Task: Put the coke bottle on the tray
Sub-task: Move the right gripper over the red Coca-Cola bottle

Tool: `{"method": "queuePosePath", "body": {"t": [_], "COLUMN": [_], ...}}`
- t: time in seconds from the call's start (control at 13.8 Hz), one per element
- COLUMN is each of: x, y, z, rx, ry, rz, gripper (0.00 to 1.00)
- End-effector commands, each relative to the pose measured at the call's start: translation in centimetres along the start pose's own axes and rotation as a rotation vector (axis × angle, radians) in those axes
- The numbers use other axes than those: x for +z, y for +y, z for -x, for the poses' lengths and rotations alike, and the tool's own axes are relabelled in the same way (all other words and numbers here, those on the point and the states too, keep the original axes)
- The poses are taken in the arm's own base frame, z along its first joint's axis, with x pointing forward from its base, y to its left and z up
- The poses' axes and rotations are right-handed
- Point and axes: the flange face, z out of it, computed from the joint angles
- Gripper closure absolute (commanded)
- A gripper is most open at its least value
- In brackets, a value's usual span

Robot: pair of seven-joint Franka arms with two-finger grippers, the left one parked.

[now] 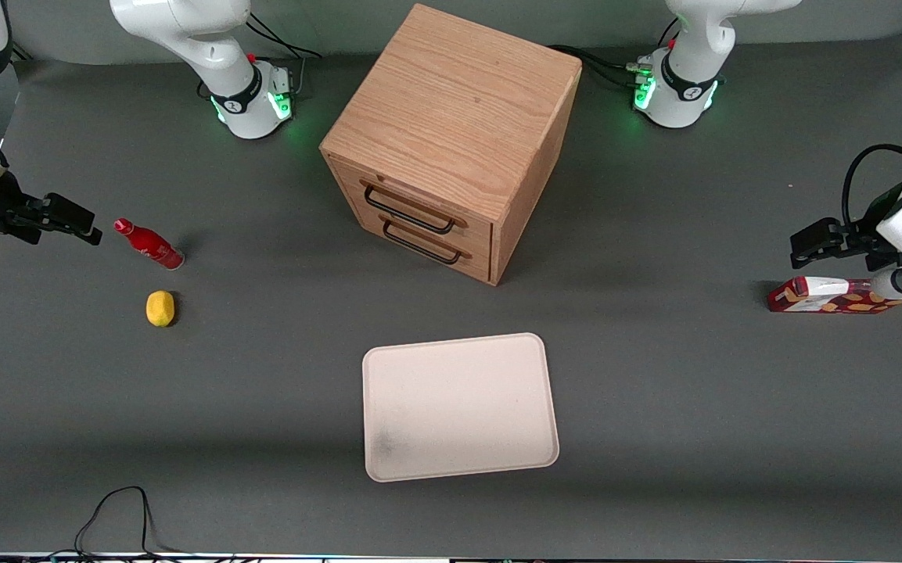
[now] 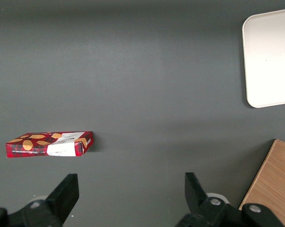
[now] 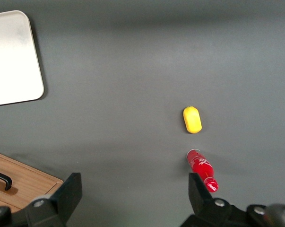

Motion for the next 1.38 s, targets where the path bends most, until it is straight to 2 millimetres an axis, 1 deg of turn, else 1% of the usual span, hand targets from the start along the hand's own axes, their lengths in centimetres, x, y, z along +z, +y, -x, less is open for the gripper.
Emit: {"method": "queuePosePath", "body": {"t": [0.0,0.14,0.29,0.43,0.51,0.58,0.65,0.72,0.8,0.87,0.94,1.01,1.09,1.3], "x": [-0.3,-1.0,-0.7,-0.3,-0.2,-0.2,0.0,-0.2,-0.5,-0.9,-1.1,-1.3,-1.0,1.8], "y": [-0.3,-0.1,-0.2,0.9,2.1,3.0,4.0,5.9,7.3,8.8,10.8,11.8,12.5,13.3], "z": [-0.3,-0.5,-0.5,0.3,0.6,1.1,1.8,2.7,3.8,5.3,6.9,8.0,8.9,11.5], "rx": [0.031,0.031,0.033,0.036,0.046,0.013,-0.024,-0.029,-0.044,-0.068,-0.073,-0.065,-0.056,-0.069], "ry": [-0.017,-0.002,-0.008,-0.075,-0.093,-0.101,-0.119,-0.131,-0.128,-0.126,-0.122,-0.113,-0.111,-0.080], "rz": [0.016,0.013,0.013,0.021,0.024,0.021,0.013,0.004,-0.006,0.003,0.016,0.013,0.009,0.039], "gripper": [0.00,0.00,0.00,0.00,0.00,0.00,0.00,0.00,0.00,0.00,0.00,0.00,0.00,0.00]}}
